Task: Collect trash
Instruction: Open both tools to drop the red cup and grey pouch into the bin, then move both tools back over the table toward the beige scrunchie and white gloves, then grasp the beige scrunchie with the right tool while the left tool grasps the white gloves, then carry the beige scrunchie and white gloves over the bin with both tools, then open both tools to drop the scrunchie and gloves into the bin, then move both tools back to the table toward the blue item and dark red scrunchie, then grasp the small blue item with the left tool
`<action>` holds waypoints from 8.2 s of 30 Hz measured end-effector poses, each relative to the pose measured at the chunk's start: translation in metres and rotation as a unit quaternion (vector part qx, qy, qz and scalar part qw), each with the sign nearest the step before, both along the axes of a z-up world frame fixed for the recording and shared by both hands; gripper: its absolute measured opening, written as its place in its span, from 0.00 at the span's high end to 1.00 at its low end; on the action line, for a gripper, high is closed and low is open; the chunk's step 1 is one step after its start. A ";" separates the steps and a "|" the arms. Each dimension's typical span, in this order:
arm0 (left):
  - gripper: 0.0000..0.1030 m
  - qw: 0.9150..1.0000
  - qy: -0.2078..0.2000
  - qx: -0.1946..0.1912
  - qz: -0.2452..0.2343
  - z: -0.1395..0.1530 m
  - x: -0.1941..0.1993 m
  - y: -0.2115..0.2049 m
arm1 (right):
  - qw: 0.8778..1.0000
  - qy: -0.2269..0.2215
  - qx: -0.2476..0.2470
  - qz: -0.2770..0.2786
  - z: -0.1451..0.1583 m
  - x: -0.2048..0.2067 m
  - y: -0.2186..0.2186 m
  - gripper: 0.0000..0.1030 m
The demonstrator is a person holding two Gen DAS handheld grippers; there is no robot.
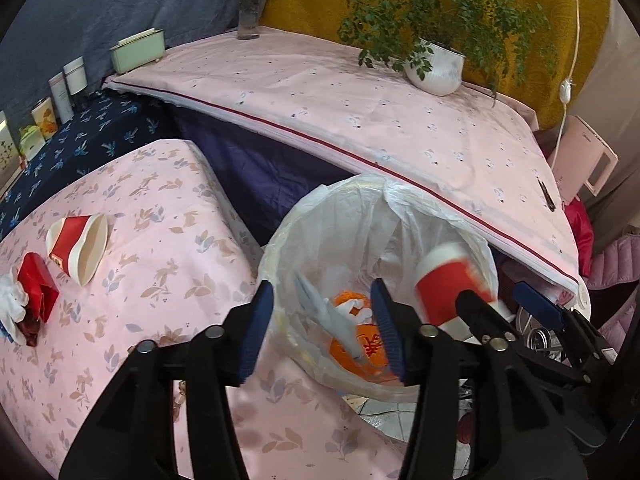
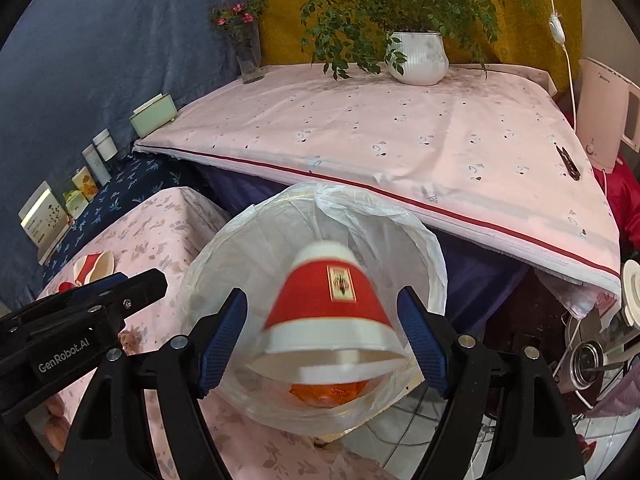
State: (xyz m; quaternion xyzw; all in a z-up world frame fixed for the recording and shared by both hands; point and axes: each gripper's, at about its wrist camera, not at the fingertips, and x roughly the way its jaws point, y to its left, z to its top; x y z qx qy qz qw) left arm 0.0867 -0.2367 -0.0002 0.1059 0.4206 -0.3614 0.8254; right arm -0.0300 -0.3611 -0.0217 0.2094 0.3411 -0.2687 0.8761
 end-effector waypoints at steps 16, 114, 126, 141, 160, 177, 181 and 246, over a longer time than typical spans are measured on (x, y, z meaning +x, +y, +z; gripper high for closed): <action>0.46 0.999 -0.009 0.003 0.041 -0.001 0.008 0.029 | 1.000 0.000 -0.007 0.020 0.004 0.006 0.022 0.27; 0.91 0.957 -0.007 0.008 0.290 -0.010 0.165 0.309 | 0.958 0.046 -0.002 0.282 -0.016 0.187 0.278 0.86; 0.91 0.971 -0.038 -0.023 0.234 0.038 0.117 0.251 | 0.968 0.011 -0.011 0.250 0.018 0.148 0.242 0.86; 0.91 0.988 -0.042 -0.021 0.149 0.048 0.064 0.148 | 0.986 -0.011 -0.008 0.163 0.032 0.087 0.148 0.86; 0.91 0.999 -0.022 -0.008 0.025 0.030 0.007 0.015 | 0.999 -0.009 0.003 0.040 0.018 0.018 0.025 0.86; 0.48 1.000 -0.024 -0.005 0.007 0.021 -0.003 -0.017 | 1.000 0.001 0.013 0.014 -0.001 0.010 -0.002 0.78; 0.48 1.000 -0.022 0.000 0.021 0.019 0.003 -0.009 | 1.000 0.001 0.013 0.019 -0.001 0.015 0.002 0.75; 0.33 0.934 0.052 0.039 0.351 -0.068 0.119 0.296 | 0.972 0.052 -0.011 0.228 -0.024 0.145 0.230 0.55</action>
